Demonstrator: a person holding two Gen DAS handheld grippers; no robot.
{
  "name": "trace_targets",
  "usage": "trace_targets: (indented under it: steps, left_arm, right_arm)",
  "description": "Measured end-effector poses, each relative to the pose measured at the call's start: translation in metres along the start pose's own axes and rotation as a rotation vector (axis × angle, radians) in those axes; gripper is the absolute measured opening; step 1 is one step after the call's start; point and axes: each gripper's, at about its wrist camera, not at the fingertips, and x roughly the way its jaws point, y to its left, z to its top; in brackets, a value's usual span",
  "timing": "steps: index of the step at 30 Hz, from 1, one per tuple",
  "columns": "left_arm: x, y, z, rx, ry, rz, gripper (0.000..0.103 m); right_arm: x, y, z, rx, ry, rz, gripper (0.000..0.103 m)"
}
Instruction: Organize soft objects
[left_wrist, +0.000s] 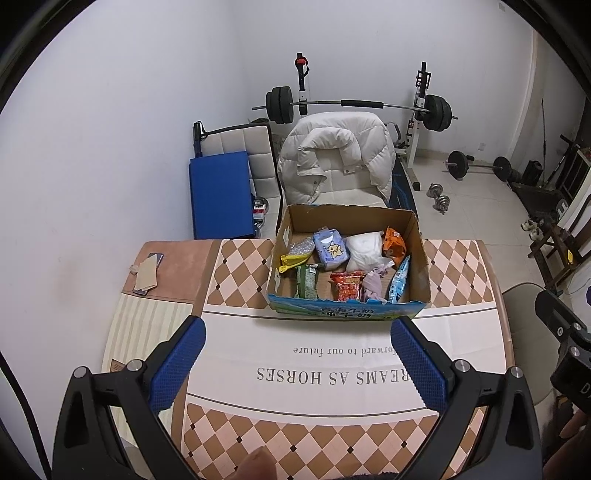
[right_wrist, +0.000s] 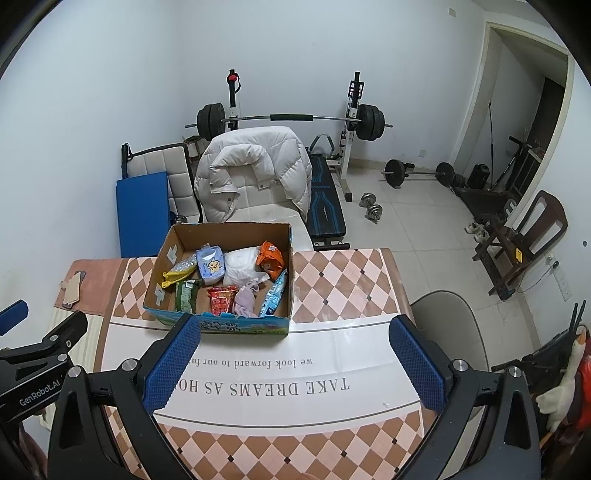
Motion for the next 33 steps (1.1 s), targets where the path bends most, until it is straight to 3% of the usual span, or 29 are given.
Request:
trace_targets:
  steps: [33]
  left_arm:
    - [-0.019, -0.006, 0.008, 0.012, -0.044, 0.012, 0.103]
  right_arm:
    - [-0.001, -0.008, -0.007, 0.013, -0.012, -0.009, 0.103]
